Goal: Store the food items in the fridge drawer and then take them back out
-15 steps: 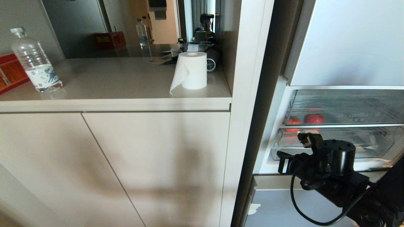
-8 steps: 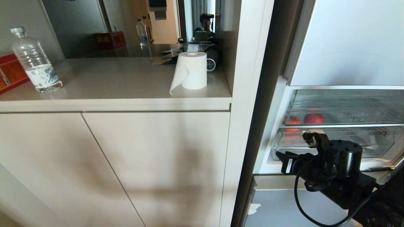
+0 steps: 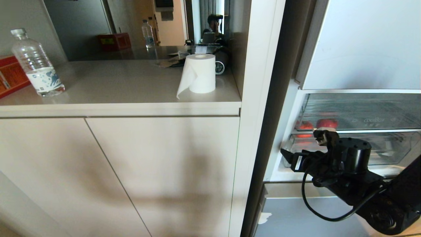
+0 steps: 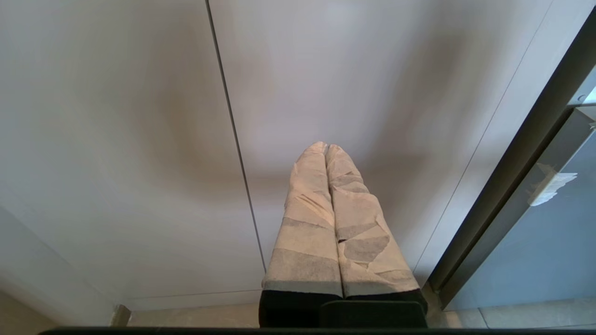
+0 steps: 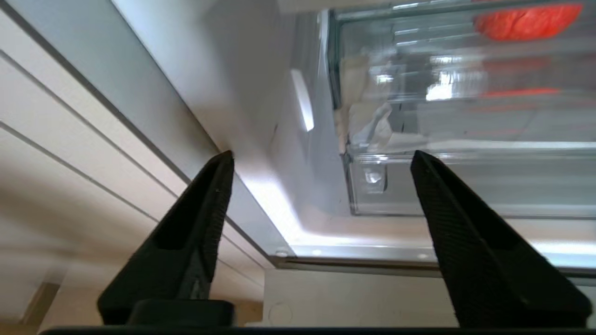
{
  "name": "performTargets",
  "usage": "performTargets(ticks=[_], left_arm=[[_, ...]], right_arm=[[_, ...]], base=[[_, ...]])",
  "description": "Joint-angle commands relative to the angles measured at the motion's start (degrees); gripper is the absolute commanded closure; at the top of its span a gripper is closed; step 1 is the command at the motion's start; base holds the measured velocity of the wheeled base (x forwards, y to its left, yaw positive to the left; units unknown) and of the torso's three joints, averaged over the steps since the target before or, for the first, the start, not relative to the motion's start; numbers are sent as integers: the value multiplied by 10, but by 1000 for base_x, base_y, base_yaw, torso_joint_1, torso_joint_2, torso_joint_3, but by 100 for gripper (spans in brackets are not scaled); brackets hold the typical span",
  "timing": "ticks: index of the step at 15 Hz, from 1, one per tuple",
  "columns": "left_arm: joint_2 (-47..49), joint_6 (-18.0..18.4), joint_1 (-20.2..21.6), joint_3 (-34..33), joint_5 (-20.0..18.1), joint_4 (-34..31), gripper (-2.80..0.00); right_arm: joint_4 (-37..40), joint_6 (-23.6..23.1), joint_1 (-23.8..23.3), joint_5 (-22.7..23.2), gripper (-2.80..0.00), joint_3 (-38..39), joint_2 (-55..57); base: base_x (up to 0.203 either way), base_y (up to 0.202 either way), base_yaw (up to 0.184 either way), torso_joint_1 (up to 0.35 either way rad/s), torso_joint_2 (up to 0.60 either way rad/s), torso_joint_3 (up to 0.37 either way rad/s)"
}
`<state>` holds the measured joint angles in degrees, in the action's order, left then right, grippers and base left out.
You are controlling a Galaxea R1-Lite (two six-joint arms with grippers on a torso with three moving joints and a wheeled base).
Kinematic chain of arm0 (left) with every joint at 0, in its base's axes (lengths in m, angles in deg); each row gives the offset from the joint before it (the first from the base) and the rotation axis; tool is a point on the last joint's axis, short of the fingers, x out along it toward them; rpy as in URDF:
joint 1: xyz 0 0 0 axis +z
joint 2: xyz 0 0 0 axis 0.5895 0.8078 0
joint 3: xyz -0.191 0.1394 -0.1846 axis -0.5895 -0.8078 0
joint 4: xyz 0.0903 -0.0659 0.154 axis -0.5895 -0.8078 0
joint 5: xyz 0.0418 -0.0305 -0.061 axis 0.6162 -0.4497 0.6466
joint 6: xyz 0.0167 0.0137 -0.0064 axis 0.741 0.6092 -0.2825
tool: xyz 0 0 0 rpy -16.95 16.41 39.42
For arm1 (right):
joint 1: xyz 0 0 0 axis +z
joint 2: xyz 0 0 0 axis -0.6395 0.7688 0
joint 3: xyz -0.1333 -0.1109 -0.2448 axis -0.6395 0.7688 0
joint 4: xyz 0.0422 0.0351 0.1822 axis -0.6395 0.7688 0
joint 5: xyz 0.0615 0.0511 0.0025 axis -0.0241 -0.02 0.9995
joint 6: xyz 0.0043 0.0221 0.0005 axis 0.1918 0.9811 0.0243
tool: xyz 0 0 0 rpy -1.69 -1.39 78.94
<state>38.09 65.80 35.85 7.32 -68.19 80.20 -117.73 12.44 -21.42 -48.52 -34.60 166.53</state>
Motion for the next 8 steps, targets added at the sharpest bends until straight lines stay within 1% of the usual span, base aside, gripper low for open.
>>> performTargets(ticks=[1, 5, 8], left_arm=[[1, 1, 0, 0, 0, 0, 0], [1, 1, 0, 0, 0, 0, 0], [1, 0, 0, 0, 0, 0, 0]], right_arm=[[-5, -1, -4, -1, -280, -17, 23], [-5, -5, -14, -9, -280, -31, 35], [-6, -4, -16, -9, -280, -16, 31]], base=[[0, 0, 0, 0, 0, 0], [0, 0, 0, 0, 0, 0], [0, 0, 0, 0, 0, 0]])
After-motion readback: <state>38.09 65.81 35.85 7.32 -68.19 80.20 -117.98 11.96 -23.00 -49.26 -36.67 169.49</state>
